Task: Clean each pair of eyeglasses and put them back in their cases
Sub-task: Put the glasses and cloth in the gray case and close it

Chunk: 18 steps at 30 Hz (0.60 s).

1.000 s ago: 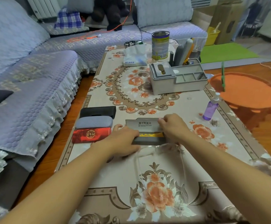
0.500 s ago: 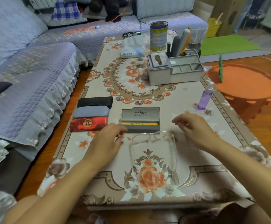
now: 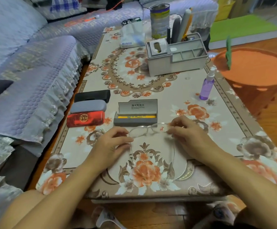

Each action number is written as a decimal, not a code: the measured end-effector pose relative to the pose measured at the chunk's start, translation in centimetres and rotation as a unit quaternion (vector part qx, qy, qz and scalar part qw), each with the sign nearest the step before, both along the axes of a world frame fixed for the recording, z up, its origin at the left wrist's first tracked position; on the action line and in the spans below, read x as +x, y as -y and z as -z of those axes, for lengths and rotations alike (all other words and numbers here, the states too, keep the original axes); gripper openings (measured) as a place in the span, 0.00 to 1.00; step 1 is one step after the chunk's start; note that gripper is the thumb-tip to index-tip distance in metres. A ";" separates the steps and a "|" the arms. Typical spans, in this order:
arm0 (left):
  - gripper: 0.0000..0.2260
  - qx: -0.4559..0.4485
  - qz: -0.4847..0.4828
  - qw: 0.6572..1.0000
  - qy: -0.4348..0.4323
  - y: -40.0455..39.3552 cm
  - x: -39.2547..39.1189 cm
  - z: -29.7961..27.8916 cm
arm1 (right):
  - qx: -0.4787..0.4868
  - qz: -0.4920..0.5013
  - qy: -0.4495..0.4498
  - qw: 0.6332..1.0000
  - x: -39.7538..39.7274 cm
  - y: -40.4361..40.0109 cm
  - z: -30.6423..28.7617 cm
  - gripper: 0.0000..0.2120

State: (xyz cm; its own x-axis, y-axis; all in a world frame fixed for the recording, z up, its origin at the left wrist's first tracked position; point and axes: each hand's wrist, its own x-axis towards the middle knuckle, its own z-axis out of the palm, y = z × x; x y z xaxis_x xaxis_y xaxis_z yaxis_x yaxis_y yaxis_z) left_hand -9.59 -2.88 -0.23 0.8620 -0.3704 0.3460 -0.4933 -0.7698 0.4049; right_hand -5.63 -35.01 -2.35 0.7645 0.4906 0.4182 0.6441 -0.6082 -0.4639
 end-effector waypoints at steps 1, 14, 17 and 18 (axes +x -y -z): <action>0.11 0.004 0.008 1.000 -0.008 -0.1 0.2 -0.2 | 0.000 -0.001 0.002 1.000 0.0 0.1 0.0 0.13; 0.12 -0.217 -0.104 0.941 -0.240 1.8 0.5 -2.9 | 0.087 0.033 0.000 0.996 -0.1 0.5 -0.5 0.10; 0.08 -0.390 -0.148 0.860 -0.292 3.2 -0.4 -3.7 | 0.185 0.070 -0.054 0.979 -0.9 0.2 -2.0 0.07; 0.08 -0.415 -0.155 0.844 -0.302 3.5 -0.8 -4.0 | 0.214 0.078 -0.082 0.970 -1.4 0.0 -2.5 0.08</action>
